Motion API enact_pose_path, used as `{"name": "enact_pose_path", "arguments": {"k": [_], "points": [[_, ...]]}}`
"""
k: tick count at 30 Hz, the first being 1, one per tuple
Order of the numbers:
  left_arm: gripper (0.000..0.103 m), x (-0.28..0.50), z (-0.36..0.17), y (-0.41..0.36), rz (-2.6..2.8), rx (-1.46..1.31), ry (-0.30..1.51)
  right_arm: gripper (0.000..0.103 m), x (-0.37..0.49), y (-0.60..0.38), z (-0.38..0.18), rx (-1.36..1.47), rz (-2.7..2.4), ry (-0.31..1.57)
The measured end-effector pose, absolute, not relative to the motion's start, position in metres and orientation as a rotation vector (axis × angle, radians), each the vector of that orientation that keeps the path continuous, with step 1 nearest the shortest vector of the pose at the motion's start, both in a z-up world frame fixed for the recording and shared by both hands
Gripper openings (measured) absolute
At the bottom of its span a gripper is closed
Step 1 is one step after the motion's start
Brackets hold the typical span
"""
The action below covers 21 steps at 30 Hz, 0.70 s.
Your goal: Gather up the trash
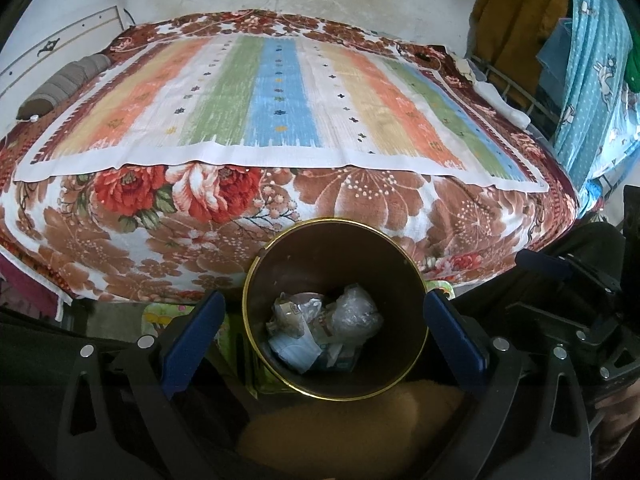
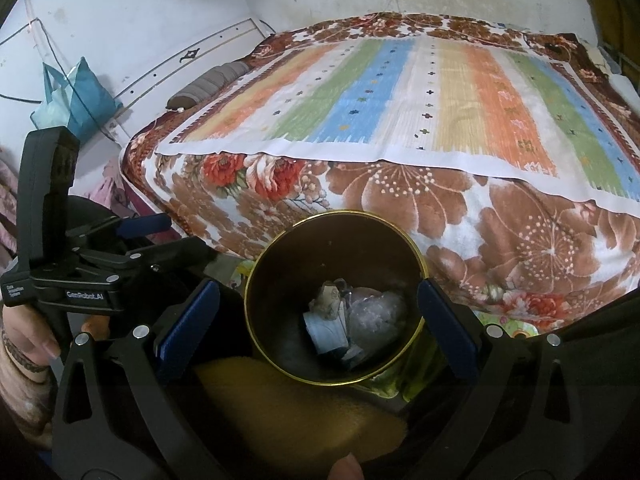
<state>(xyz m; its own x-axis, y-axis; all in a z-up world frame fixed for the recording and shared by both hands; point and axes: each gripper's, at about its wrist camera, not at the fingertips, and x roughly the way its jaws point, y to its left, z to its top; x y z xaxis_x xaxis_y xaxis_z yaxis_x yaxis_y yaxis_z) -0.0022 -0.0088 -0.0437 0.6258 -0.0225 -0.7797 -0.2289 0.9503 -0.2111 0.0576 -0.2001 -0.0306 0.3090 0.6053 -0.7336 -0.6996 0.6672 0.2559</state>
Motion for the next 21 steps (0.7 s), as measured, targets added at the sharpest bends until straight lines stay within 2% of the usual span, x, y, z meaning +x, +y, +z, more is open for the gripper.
{"name": "enact_pose_path", "arguments": {"k": [21], "points": [[0.097,0.0007,-0.0477,-0.0050,0.145,-0.303,0.915,0.094,0.0612,-0.2033,-0.0335,-0.104,0.864,0.920]]}}
